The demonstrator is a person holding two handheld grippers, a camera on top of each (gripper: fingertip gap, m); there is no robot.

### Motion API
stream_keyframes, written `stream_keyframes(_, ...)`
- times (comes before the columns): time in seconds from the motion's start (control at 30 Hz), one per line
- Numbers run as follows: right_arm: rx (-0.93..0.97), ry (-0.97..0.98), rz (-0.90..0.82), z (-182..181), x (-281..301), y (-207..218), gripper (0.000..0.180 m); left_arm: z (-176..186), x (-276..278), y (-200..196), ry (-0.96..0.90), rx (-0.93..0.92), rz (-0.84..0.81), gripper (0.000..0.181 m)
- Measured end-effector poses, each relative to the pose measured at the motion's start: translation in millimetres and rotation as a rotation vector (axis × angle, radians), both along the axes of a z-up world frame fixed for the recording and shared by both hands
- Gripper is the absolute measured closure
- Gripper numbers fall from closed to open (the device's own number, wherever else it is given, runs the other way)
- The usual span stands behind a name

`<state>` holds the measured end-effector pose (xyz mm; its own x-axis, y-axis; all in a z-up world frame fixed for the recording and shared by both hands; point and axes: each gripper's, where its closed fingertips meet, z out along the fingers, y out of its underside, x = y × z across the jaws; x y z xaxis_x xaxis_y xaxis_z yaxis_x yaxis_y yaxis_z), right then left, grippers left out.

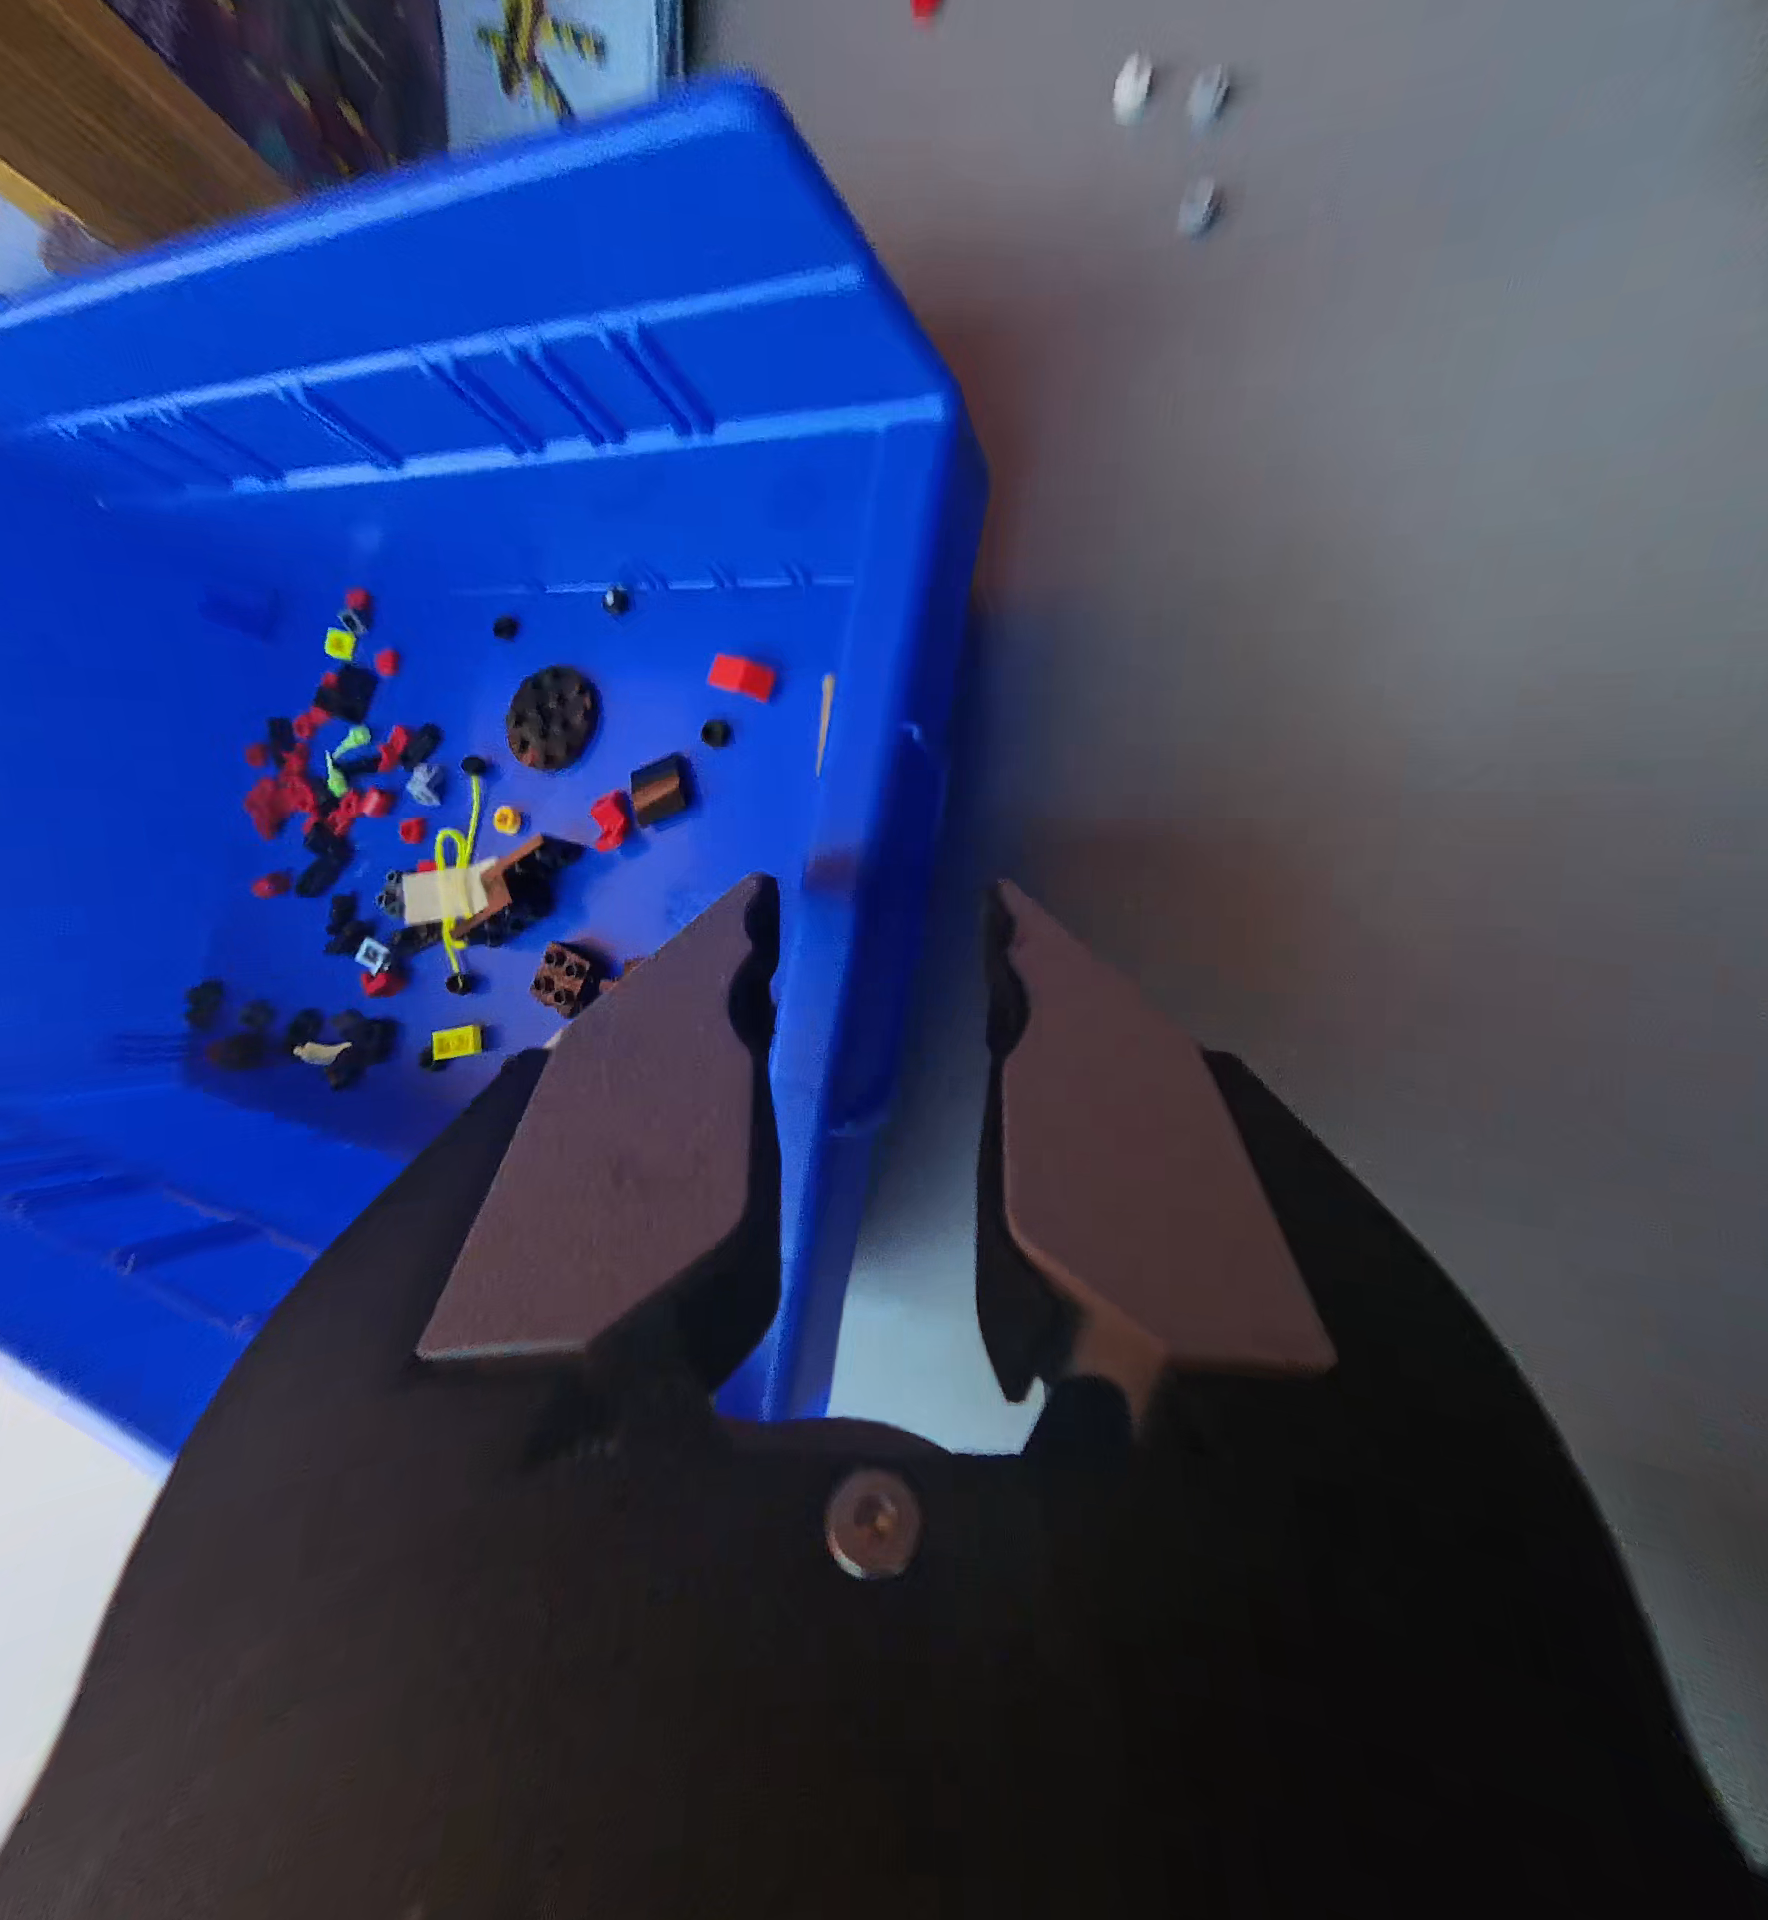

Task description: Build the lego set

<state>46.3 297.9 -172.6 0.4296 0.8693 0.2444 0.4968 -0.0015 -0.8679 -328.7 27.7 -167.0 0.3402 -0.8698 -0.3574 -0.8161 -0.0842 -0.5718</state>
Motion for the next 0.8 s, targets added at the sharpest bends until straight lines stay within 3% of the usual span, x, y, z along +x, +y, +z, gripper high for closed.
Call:
stream_keyframes(0.03, 0.009, 0.004, 0.004, 1.3, -0.1, -1.0, 0.18, 9.8, 3.1, -4.5, -0.064, -0.003, -0.014, 0.145)
stream_keyframes(0.17, 0.008, 0.028, 0.017, 4.9, -0.1, -5.6, 0.18, 40.8, 13.1, -30.8, -0.279, -0.023, -0.12, 0.146)
stream_keyframes(0.27, 0.009, 0.039, 0.016, 6.7, 0.2, -6.1, 0.18, 51.8, 26.6, -58.8, -0.422, -0.089, -0.289, 0.149)
stream_keyframes(0.4, -0.006, 0.044, 0.018, 6.1, -1.0, -3.8, 0.18, 59.8, 33.9, -60.3, -0.609, -0.147, -0.351, 0.153)
stream_keyframes(0.6, -0.025, 0.052, 0.08, 5.8, -5.2, -11.3, 0.18, 39.5, 41.0, -57.7, -0.538, -0.191, -0.347, 0.147)
stream_keyframes(0.73, -0.215, 0.121, 0.325, 8.2, -24.1, -51.9, 0.18, 38.5, 41.1, -55.9, -0.528, -0.17, -0.343, 0.147)
stream_keyframes(0.8, -0.337, 0.132, 0.452, 8.1, -33.9, -77.2, 0.17, 34.5, 40.6, -53.0, -0.522, -0.182, -0.328, 0.148)
